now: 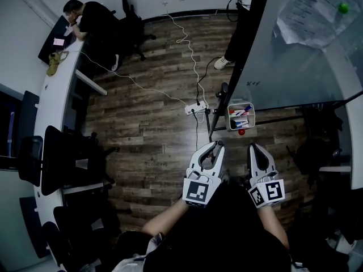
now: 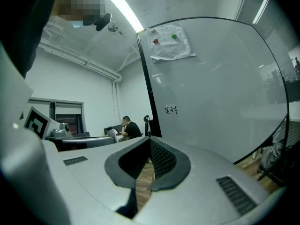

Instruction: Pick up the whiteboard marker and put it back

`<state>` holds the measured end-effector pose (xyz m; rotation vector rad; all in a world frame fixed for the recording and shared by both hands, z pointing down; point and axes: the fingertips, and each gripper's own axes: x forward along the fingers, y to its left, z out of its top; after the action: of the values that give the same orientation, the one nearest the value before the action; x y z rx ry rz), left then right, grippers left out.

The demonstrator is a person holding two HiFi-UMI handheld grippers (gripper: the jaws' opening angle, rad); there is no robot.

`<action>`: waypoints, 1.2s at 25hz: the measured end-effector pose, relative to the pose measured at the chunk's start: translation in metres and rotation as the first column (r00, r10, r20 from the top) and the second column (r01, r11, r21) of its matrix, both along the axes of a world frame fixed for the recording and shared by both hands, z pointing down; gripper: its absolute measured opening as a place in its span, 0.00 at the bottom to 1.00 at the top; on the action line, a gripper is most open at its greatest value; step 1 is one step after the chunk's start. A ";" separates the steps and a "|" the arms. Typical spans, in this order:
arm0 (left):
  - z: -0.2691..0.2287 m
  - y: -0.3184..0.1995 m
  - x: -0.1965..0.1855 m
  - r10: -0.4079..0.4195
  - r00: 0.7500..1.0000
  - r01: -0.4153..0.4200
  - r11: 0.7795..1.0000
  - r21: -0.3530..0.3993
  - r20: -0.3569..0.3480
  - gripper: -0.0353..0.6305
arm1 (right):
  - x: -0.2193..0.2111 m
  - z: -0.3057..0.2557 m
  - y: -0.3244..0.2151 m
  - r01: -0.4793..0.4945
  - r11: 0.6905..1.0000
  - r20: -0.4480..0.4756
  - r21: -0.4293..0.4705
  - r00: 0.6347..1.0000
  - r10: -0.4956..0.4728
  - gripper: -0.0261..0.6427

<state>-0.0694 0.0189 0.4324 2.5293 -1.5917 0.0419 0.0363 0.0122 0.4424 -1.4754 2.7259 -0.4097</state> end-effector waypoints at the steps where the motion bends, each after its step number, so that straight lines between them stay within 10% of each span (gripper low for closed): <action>1: 0.001 0.000 -0.001 0.005 1.000 -0.005 1.000 0.000 -0.001 0.16 | -0.001 0.001 0.001 -0.006 1.000 -0.002 -0.002 1.000 0.006 0.06; 30: 0.032 -0.065 0.028 0.130 0.992 -0.129 0.991 -0.023 0.009 0.16 | 0.020 0.013 -0.043 -0.072 0.997 -0.006 0.006 0.997 0.072 0.06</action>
<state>-0.0412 -0.0463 0.4647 2.6155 -1.4198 0.0875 0.0561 -0.0312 0.4550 -1.5708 2.6664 -0.3959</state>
